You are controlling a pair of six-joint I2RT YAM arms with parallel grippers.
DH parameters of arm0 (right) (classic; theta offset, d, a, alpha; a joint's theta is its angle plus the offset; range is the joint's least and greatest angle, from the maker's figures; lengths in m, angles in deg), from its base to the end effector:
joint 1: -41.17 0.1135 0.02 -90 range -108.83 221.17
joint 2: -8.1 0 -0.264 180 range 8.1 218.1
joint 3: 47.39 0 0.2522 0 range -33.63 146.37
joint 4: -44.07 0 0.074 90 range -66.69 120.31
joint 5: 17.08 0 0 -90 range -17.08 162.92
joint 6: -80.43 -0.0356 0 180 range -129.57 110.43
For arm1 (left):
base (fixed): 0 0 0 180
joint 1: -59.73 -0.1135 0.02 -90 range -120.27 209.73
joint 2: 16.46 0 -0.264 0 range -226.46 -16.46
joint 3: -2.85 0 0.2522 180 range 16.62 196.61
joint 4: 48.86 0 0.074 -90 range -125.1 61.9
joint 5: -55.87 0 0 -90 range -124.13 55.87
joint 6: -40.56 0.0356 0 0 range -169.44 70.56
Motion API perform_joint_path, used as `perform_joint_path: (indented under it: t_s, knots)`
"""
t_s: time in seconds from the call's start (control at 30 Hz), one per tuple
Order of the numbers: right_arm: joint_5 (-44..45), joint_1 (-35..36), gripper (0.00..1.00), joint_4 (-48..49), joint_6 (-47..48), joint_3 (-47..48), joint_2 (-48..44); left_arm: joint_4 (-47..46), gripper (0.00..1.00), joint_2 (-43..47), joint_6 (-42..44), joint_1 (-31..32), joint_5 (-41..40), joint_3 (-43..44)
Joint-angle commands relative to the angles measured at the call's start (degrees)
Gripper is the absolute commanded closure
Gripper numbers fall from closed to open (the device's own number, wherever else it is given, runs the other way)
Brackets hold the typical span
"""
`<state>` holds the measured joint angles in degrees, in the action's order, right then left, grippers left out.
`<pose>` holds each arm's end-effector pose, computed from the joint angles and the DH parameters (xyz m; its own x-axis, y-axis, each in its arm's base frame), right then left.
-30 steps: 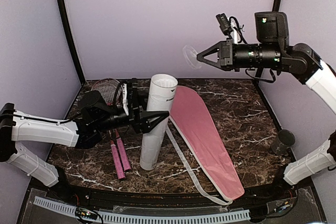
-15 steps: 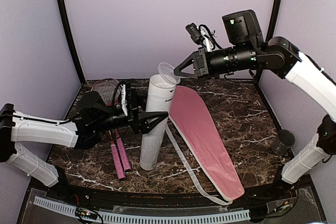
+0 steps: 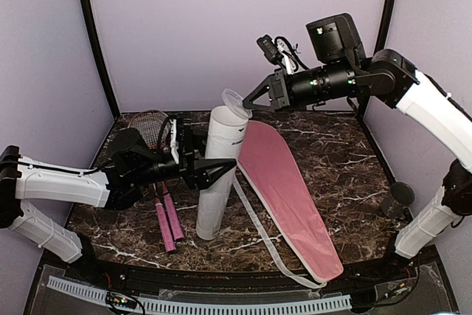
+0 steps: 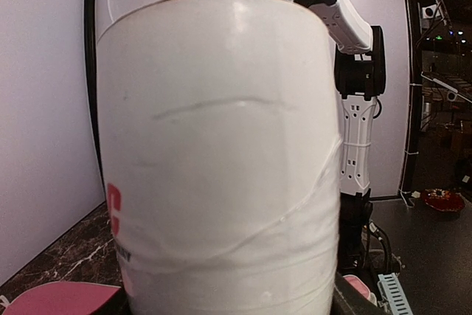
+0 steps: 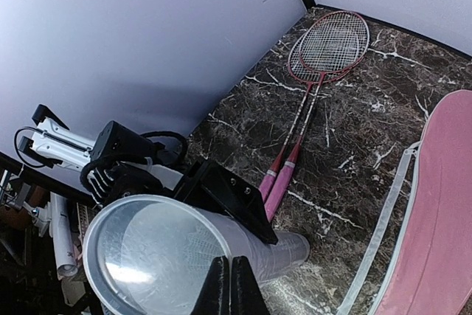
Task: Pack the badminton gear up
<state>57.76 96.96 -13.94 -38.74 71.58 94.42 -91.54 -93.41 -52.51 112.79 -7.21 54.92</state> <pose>0.1685 0.2643 0.4666 -0.6641 -0.1400 -0.7344 -0.6956 0.4758 0.5382 0.1613 -0.2414 0.2969 0.1314 -0.2542 -0.9582 0.9802 0.1780 0.0872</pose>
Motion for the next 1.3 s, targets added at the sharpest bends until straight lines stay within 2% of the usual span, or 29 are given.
perform_joint_path:
  t_s: [0.0,0.9,1.13,1.27]
  knots:
    - [0.7,0.5,1.0,-0.7,0.9,1.7,0.3,3.0,0.34,0.9,-0.5,0.3,1.4,0.5]
    - [0.1,0.7,1.0,-2.1,2.2,1.4,1.0,3.4,0.33,0.3,-0.9,0.3,1.7,1.1]
    - [0.9,0.7,0.83,-0.6,1.9,0.9,0.0,3.5,0.33,0.4,-1.0,0.3,1.7,1.1]
    - [0.9,0.7,0.78,0.7,1.6,0.5,0.0,3.4,0.33,0.4,-0.9,0.3,1.7,1.2]
